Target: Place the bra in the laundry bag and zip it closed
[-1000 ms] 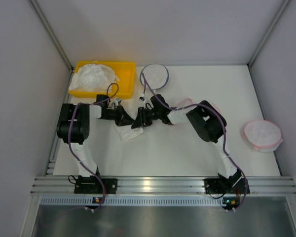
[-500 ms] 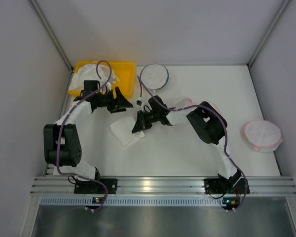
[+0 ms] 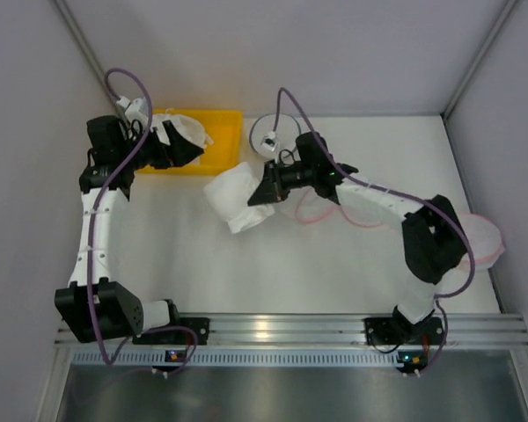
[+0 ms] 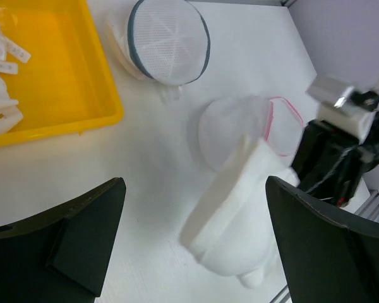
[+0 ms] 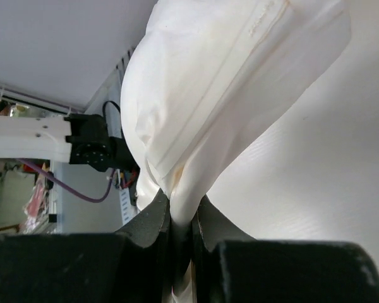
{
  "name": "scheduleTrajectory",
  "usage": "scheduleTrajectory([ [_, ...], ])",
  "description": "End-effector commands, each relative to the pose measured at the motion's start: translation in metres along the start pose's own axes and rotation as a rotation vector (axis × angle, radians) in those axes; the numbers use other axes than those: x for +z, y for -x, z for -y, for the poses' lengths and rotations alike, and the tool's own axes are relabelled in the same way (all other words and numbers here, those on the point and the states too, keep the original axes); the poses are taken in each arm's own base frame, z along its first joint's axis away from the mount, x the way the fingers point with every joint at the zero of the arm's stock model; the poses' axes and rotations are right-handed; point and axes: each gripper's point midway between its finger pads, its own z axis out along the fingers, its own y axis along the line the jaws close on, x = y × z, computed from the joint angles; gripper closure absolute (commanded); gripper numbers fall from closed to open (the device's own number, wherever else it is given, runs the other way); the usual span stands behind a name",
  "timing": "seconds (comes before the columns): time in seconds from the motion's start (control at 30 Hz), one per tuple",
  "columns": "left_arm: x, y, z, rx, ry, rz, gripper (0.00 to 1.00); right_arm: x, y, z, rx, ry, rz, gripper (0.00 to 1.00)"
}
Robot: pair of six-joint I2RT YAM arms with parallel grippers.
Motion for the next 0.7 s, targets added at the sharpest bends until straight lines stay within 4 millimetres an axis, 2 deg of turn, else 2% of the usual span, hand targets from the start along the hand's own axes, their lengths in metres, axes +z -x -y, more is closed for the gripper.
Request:
scheduleTrajectory([
  [0.0,-0.004,0.025,0.025,0.096,-0.102,0.013,0.02,-0.07,0.035,-0.04,-0.155,0.001,0.121,1.0],
  [0.03,-0.001,0.028,0.026,0.108,-0.105,0.015,0.02,-0.081,0.036,-0.04,-0.161,-0.015,0.139,1.0],
  [0.07,0.003,0.028,0.024,0.114,-0.097,0.01,0.02,-0.091,0.029,-0.035,-0.144,-0.028,0.143,1.0],
  [0.1,0.009,0.029,0.033,0.138,-0.107,0.005,0.02,-0.116,0.037,-0.036,-0.157,-0.056,0.198,1.0],
  [0.13,0.014,0.03,0.028,0.176,-0.063,0.011,0.02,-0.128,0.034,-0.033,-0.14,-0.075,0.212,1.0],
  [0.17,0.021,0.025,0.03,0.202,-0.053,-0.003,0.03,-0.137,0.022,-0.024,-0.107,-0.093,0.207,1.0],
  [0.2,0.034,0.012,0.049,0.258,-0.078,-0.037,0.03,-0.161,0.025,-0.021,-0.104,-0.131,0.249,1.0],
  [0.23,0.043,0.008,0.046,0.336,-0.028,-0.044,0.04,-0.17,0.016,-0.015,-0.075,-0.155,0.249,1.0],
  [0.27,0.054,-0.002,0.052,0.38,-0.029,-0.069,0.04,-0.183,0.002,-0.001,-0.022,-0.181,0.26,1.0],
  [0.3,0.068,-0.02,0.078,0.445,-0.086,-0.108,0.04,-0.195,-0.002,-0.006,-0.03,-0.194,0.283,1.0],
  [0.33,0.076,-0.027,0.087,0.471,-0.1,-0.124,0.04,-0.199,-0.022,0.002,0.014,-0.215,0.266,1.0],
  [0.37,0.089,-0.04,0.091,0.482,-0.117,-0.162,0.05,-0.211,-0.026,0.007,0.027,-0.243,0.289,1.0],
  [0.4,0.099,-0.055,0.108,0.495,-0.158,-0.196,0.08,-0.22,-0.031,0.002,0.005,-0.259,0.304,1.0],
  [0.43,0.107,-0.059,0.116,0.503,-0.174,-0.207,0.17,-0.224,-0.047,0.006,0.06,-0.277,0.291,1.0],
  [0.47,0.123,-0.074,0.114,0.494,-0.179,-0.253,0.19,-0.235,-0.052,0.013,0.092,-0.308,0.316,1.0],
  [0.5,0.131,-0.086,0.127,0.497,-0.21,-0.279,0.21,-0.241,-0.058,0.008,0.111,-0.32,0.342,1.0],
  [0.53,0.145,-0.097,0.128,0.493,-0.223,-0.313,0.23,-0.244,-0.069,0.014,0.154,-0.339,0.353,1.0],
  [0.57,0.152,-0.11,0.14,0.503,-0.249,-0.339,0.23,-0.259,-0.077,0.022,0.212,-0.391,0.389,1.0],
  [0.63,0.164,-0.129,0.151,0.508,-0.284,-0.382,0.24,-0.267,-0.09,0.024,0.221,-0.442,0.399,1.0],
  [0.67,0.177,-0.143,0.153,0.521,-0.292,-0.412,0.24,-0.269,-0.097,0.025,0.244,-0.459,0.396,1.0],
])
